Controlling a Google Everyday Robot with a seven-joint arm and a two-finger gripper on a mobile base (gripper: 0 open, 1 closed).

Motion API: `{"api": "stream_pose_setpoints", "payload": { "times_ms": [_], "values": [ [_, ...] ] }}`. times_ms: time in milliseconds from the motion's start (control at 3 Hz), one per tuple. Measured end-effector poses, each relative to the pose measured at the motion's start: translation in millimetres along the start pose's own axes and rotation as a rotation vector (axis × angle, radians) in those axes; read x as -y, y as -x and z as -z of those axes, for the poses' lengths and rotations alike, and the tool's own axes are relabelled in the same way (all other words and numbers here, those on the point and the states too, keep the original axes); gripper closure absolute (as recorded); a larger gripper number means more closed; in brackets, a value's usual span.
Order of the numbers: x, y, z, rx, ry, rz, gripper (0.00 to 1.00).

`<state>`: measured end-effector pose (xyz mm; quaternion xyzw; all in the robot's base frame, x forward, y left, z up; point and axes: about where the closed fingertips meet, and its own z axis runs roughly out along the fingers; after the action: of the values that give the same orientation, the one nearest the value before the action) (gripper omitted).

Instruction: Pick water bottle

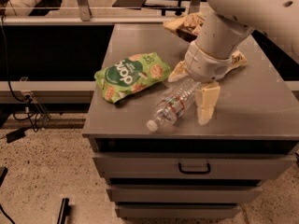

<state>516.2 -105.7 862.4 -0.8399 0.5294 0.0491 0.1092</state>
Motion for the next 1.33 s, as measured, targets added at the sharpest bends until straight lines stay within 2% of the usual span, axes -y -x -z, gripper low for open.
{"api": "stream_pose_setpoints", "payload": {
  "times_ms": [667,1000,1333],
  "values": [
    [-6.7,8.0,-12.1,0.012,0.021,0.032,0.65],
    [-9.2,11.0,-5.8,0.051,0.015,0.020,0.88],
    [-0.9,13.4,23.8,0.149,-0.017,-0.023,1.00]
  ]
}}
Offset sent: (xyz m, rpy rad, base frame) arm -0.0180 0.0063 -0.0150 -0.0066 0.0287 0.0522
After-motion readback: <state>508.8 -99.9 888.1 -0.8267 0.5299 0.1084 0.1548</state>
